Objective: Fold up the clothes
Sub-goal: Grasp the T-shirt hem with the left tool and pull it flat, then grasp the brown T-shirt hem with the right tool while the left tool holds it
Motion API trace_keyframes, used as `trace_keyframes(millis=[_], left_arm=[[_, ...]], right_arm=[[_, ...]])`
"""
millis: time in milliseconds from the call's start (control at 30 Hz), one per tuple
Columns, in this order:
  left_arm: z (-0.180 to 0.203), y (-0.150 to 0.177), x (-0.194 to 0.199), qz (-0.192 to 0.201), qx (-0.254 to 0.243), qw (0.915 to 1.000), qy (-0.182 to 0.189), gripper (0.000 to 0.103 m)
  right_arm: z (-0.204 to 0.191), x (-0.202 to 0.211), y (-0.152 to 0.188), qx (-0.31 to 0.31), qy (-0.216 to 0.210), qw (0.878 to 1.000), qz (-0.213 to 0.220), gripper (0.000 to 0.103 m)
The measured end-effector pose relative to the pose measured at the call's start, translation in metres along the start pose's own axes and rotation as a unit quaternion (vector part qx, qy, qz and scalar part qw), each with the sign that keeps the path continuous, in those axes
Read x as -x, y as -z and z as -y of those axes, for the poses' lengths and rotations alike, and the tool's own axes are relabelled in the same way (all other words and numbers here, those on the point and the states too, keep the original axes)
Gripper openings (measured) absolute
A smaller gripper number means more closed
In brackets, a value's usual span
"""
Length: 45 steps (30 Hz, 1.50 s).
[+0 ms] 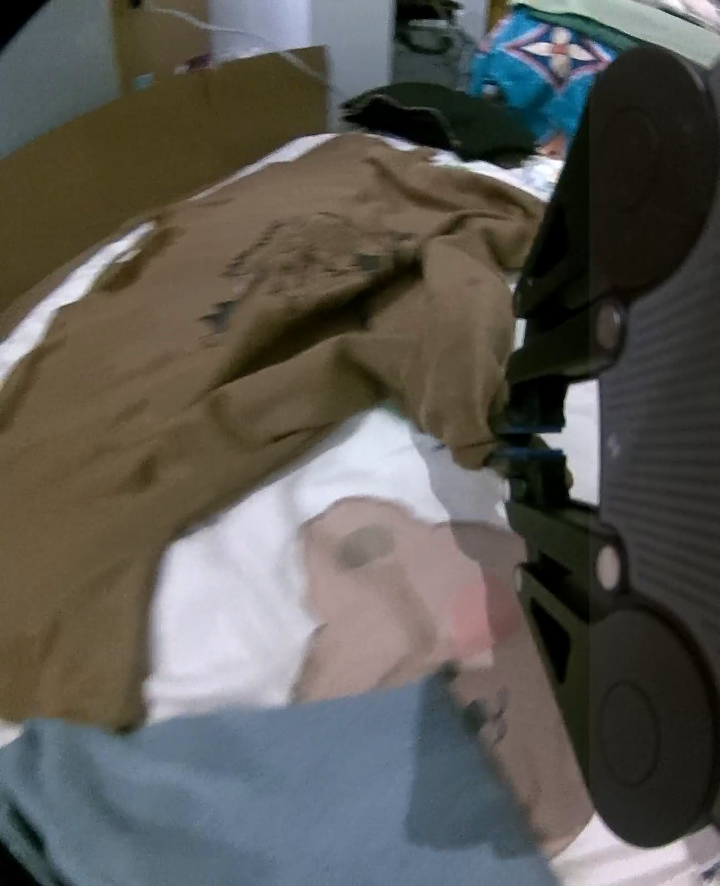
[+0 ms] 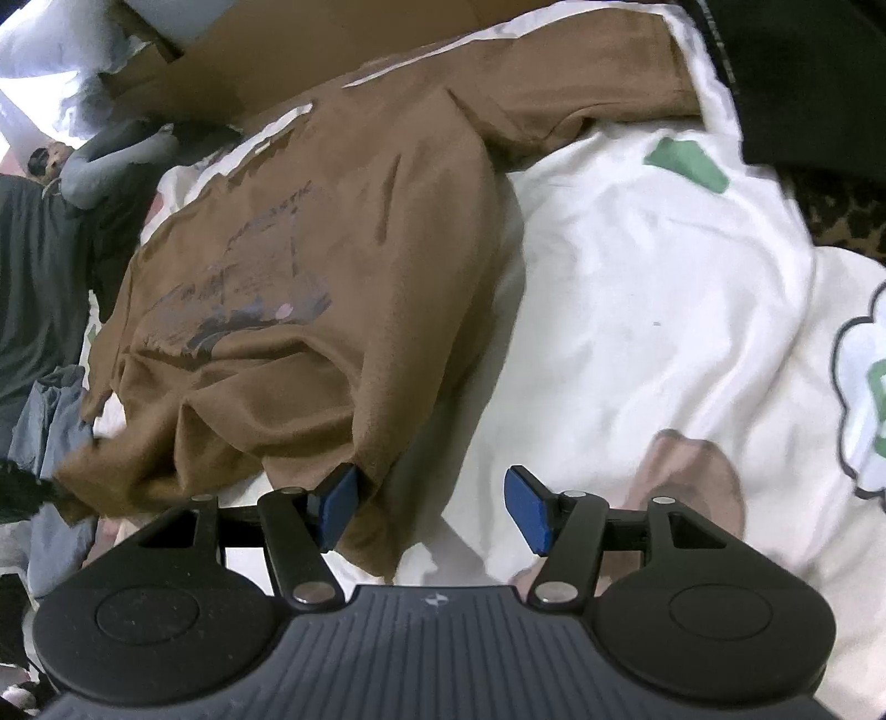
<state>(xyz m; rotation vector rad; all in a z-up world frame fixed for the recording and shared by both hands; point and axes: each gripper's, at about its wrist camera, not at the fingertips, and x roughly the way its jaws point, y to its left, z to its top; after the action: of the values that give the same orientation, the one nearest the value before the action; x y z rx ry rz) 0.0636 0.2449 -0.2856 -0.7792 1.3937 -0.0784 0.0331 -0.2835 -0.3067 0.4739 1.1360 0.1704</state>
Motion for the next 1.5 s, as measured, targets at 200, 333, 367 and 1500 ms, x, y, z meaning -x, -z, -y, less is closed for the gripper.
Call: trace_keyframes(millis=[200,333,367,1500], left_arm=[[0.000,-0.042,0.020,0.063,-0.015,0.9979,-0.008,0.004],[-0.003,-0.067,0.031,0.093,-0.020,0.9954,-0.014,0.004],[-0.005,-0.073,0.032,0.100,-0.019,0.9946,-0.018,0.004],[0.001,-0.179,0.018,0.161,-0.040,0.9808,-0.103,0.004]], right_arm=[[-0.012,-0.012,-0.002,0.015,-0.004,1.000,-0.002,0.065],[-0.014,-0.007,-0.005,0.021,-0.006,1.000,0.004,0.065],[-0.012,-0.006,-0.007,0.019,-0.006,1.000,0.006,0.065],[-0.037,-0.058,-0.034,0.043,-0.070,0.997,0.001,0.009]])
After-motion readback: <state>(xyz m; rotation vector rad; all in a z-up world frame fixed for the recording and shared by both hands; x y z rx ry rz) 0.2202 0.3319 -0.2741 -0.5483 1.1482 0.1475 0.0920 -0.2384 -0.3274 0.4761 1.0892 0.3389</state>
